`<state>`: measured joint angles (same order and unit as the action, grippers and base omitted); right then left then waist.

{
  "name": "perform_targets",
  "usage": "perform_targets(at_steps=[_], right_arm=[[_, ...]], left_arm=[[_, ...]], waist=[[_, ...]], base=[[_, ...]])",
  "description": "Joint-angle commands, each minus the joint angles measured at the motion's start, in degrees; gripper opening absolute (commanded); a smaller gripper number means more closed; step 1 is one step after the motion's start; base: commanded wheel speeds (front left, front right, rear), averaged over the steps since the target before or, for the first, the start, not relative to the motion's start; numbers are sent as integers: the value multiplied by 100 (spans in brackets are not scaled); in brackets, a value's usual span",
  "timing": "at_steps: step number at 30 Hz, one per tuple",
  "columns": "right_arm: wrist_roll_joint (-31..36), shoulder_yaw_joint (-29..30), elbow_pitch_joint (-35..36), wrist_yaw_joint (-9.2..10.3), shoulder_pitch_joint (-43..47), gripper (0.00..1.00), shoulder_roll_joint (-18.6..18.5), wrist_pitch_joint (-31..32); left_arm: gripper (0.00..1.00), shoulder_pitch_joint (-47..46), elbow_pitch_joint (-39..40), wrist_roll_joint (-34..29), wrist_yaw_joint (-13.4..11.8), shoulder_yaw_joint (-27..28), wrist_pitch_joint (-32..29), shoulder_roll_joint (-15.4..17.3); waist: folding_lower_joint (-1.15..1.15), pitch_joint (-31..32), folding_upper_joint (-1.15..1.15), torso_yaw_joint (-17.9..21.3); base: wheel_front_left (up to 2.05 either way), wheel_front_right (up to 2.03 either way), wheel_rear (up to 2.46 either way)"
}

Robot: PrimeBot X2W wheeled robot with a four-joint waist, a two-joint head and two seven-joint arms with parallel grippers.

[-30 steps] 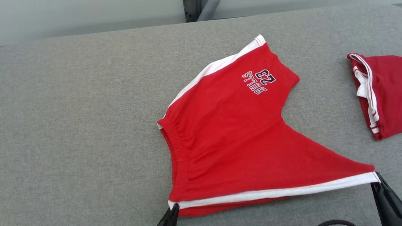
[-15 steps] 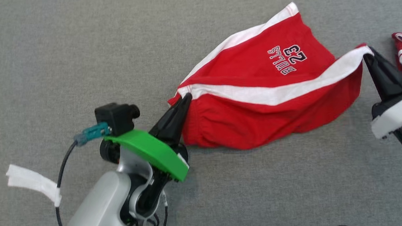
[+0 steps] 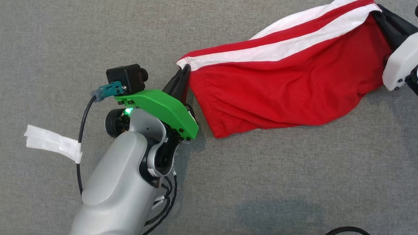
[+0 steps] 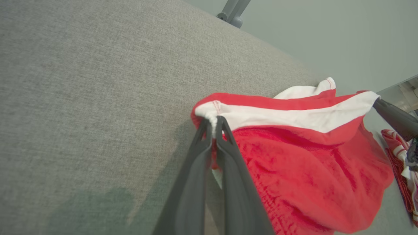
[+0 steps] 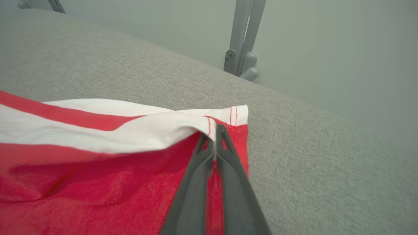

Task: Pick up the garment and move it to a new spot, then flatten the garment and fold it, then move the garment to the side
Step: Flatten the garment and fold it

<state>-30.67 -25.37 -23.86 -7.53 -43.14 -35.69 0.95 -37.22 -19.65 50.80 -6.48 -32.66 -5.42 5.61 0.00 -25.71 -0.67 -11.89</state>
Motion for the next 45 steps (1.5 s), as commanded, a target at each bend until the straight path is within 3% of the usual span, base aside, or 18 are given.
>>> perform_targets(at_steps=[1, 12, 13, 14, 15, 17, 18, 23, 29, 32, 39, 45], right_arm=[[-53, -161, -215, 9, -324, 0, -51, 31], [-181, -913, -919, 9, -1257, 0, -190, 400], [-229, -998, -948, 9, -1293, 16, -166, 427], [-278, -1082, -976, 9, -1315, 51, -135, 436], [-295, -1163, -992, 9, -1346, 100, -124, 404], [-351, -1204, -1040, 9, -1421, 100, -106, 270], [-368, -1247, -1037, 9, -1445, 100, -89, 231], [-405, -1251, -783, 9, -1475, 100, -269, 444], [-1057, -1008, 83, 9, -991, 100, -614, 1522], [-1122, -799, 44, 6, -753, 100, -593, 1765], [-914, -462, -374, 8, -485, 100, -332, 1919], [-645, -299, -880, 7, -410, 100, -164, 2131]], left_arm=[[0, -255, -189, -21, 44, -31, 63, -67], [0, -902, -919, -147, 103, -259, 124, -196], [0, -898, -982, -124, 122, -283, 119, -201], [0, -889, -1035, -107, 140, -301, 118, -205], [1, -890, -1089, -106, 141, -324, 123, -206], [50, -896, -1154, -127, 134, -358, 176, -212], [100, -899, -1165, -163, 93, -352, 226, -209], [100, -509, -840, -396, -60, -399, 521, 96], [100, 752, 768, -1059, -573, -598, 1130, 992], [100, 1173, 1195, -1328, -764, -730, 1408, 1167], [100, 1531, 1225, -1811, -924, -963, 1953, 907], [100, 1696, 965, -2101, -681, -759, 2071, 437]], waist=[[0, -7, 67, -10], [0, -169, 67, 23], [0, -162, 67, 36], [0, -156, 67, 51], [0, -152, 67, 63], [0, -116, 67, 87], [0, -90, 67, 106], [0, 130, 67, 230], [0, 132, 67, 308], [0, 34, 67, 171], [0, -110, 67, -228], [0, -73, 67, -452]], base=[[0, 0, 0], [0, 0, 0], [0, 0, 0], [0, 0, 0], [0, 0, 0], [0, 0, 0], [0, 0, 0], [0, 0, 0], [0, 0, 0], [0, 0, 0], [0, 0, 0], [0, 0, 0]])
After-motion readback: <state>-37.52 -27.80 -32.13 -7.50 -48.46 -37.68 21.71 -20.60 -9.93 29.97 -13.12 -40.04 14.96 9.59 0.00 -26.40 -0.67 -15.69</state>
